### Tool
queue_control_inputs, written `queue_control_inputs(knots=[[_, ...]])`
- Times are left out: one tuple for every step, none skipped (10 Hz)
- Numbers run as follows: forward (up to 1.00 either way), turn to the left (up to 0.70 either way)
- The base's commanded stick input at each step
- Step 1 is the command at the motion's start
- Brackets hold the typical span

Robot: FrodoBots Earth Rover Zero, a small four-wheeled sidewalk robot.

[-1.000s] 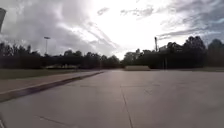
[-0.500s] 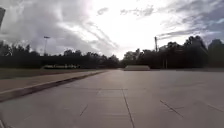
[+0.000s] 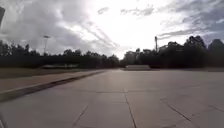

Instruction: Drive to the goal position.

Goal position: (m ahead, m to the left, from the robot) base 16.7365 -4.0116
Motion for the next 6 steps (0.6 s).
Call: queue_control_inputs(knots=[[0.7, 0.0], [0.7, 0.0], [0.7, 0.0], [0.7, 0.0], [0.7, 0.0], [0.7, 0.0]])
